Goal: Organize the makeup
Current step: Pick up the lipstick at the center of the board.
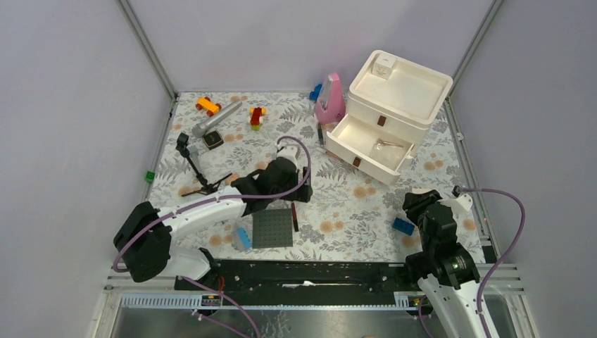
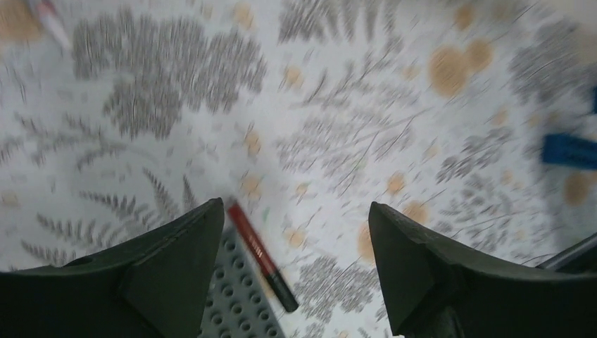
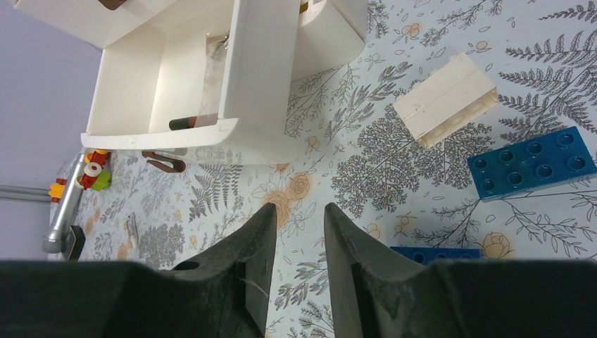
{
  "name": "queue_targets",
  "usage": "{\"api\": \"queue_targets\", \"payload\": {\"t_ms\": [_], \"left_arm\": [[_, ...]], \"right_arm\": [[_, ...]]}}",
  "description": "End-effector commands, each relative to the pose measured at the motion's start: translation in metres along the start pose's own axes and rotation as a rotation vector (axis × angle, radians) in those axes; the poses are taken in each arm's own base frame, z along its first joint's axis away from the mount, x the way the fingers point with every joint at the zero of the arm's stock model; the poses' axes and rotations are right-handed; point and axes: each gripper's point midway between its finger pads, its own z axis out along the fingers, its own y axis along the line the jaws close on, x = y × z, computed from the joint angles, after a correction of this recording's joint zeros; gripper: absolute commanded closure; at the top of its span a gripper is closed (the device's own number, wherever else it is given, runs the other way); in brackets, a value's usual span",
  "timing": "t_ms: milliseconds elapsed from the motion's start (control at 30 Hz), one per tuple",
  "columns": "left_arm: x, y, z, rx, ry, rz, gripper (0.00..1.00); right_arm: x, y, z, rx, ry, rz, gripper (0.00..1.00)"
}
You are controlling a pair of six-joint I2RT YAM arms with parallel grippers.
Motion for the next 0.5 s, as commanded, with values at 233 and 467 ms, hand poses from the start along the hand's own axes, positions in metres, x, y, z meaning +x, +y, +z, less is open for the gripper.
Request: {"api": "queue_targets", "payload": {"t_ms": [233, 467], "left_arm": [[0.042, 0.019, 0.014, -0.147, 0.024, -0.079, 0.2], [0.055, 0.046, 0.037, -0.3, 0.056, -0.008, 0.2]], "right_arm": [[0.0, 0.004, 0.003, -0.017, -0.005, -0.001, 0.61], [0.002, 0.004, 0.005, -0.017, -0.002, -0.003, 0.61]]}}
